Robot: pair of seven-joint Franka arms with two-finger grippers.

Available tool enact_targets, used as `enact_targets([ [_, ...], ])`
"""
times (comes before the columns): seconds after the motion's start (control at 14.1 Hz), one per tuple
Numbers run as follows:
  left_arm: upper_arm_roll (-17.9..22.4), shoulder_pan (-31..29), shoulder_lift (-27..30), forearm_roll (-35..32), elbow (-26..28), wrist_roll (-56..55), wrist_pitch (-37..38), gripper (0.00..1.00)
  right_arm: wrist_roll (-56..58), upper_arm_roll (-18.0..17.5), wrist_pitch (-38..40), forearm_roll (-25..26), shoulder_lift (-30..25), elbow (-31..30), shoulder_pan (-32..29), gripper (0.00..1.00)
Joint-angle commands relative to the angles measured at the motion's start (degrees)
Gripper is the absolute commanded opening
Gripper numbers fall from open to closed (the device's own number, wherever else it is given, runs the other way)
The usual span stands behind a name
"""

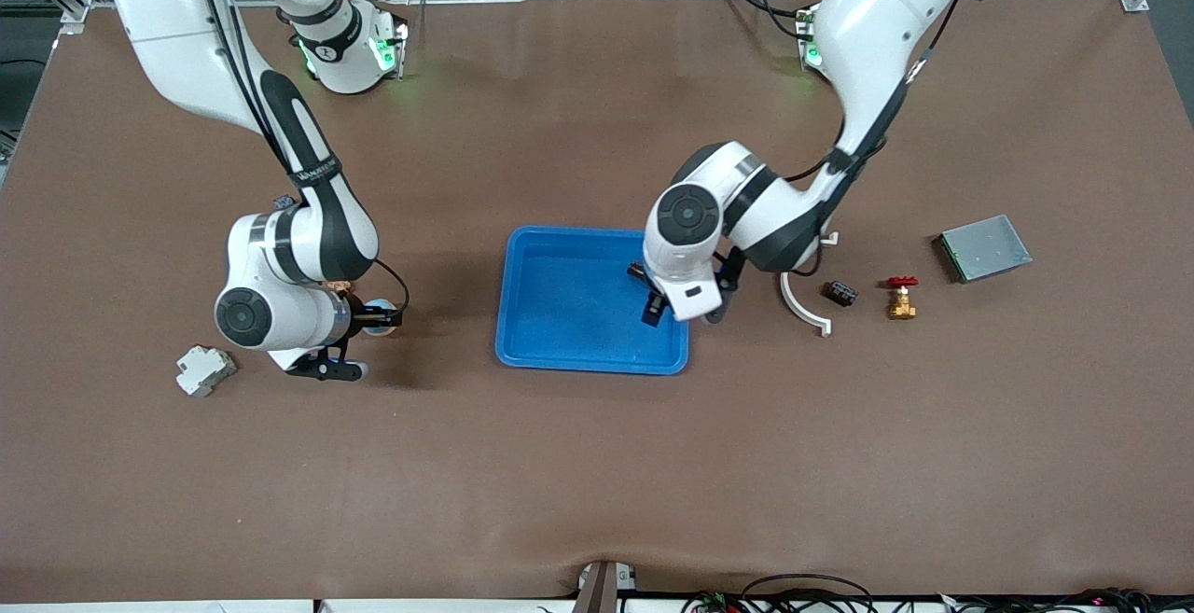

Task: Place electrolytic capacitor and blue bell in tray
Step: 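Lower the capacitor into the tray and open the left gripper, then carry the bell toward the tray while the left gripper returns to the capacitors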

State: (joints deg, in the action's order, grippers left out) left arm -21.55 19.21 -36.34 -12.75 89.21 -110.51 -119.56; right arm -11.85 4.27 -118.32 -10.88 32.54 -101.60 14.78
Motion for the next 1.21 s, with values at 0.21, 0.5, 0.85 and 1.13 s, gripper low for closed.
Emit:
enact_targets([
  [0.21,0.28,-5.83,11.89,-2.45,2.37,6.77,19.77,1.00,-17.13,0.30,2.92,-1.95,-4.06,0.17,8.14,0.20],
  [0.5,0.11,-12.33,16.72,-2.45,6.40,15.75,24.11,1.00,-19.00,0.30,2.39,-9.05,-4.15,0.35,10.88,0.21],
  [0.85,-0.15,-19.98,19.46,-2.72,12.21,26.47,23.50,1.00,-24.51,0.47,-0.94,-14.52,-3.98,0.61,16.92,0.21],
  [1.13,-0.24,-24.65,19.64,-2.72,19.58,29.74,14.91,1.00,-29.54,0.56,-4.73,-14.00,-3.54,0.79,21.51,0.21],
])
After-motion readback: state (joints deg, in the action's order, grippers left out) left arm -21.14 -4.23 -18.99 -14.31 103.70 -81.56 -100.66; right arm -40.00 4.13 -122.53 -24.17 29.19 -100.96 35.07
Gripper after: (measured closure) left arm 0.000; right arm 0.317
